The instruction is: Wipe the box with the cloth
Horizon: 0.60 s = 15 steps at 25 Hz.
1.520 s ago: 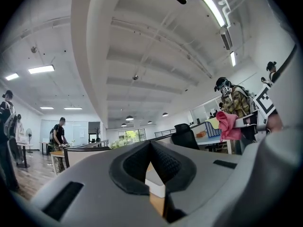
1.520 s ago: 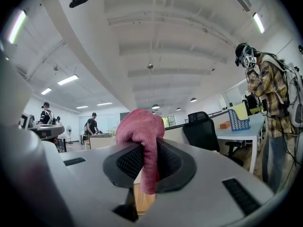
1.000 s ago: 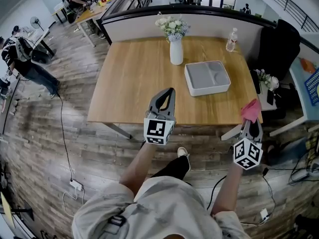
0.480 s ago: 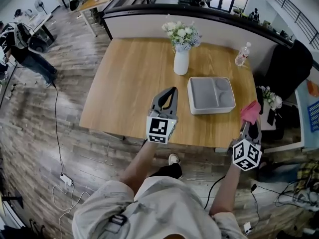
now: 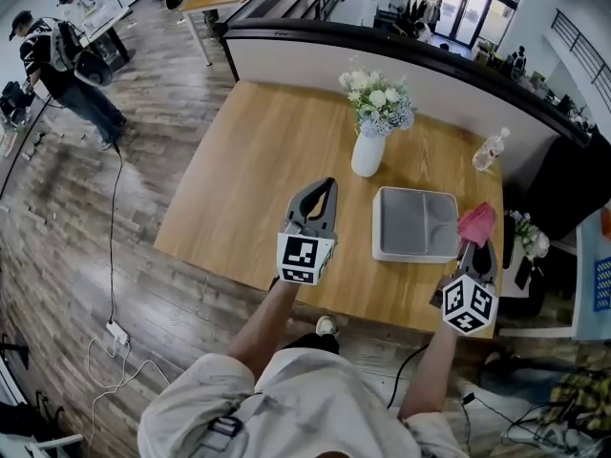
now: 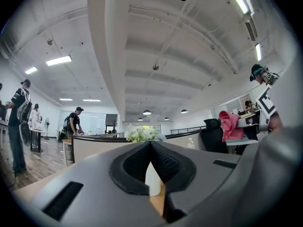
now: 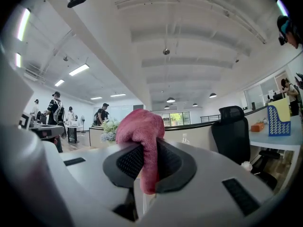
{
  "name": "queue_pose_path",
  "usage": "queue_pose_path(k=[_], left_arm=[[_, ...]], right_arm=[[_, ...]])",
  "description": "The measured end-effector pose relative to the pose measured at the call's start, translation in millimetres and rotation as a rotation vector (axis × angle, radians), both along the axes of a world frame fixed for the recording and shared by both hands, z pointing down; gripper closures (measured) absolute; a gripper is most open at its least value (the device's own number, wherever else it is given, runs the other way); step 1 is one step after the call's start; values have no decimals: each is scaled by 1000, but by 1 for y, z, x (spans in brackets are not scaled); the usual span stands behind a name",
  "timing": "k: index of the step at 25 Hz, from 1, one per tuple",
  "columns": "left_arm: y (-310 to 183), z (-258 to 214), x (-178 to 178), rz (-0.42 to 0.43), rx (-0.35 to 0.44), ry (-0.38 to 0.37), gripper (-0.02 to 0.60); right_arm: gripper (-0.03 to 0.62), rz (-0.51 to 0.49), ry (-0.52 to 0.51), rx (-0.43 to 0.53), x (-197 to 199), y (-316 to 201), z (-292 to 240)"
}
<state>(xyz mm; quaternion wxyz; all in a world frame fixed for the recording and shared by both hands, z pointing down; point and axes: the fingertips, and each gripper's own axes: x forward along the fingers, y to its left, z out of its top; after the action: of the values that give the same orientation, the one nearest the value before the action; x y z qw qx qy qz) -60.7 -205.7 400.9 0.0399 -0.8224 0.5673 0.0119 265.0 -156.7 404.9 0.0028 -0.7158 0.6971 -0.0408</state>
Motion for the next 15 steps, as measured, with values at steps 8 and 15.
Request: queue_pose_path(k=[8, 15], left_arm=[[-26, -9, -29, -83, 27, 15, 572], [-35, -18, -47, -140, 41, 23, 571]], right_arm=[[531, -89, 11, 23, -27, -55, -11], [531, -140, 10, 51, -45, -79, -22]])
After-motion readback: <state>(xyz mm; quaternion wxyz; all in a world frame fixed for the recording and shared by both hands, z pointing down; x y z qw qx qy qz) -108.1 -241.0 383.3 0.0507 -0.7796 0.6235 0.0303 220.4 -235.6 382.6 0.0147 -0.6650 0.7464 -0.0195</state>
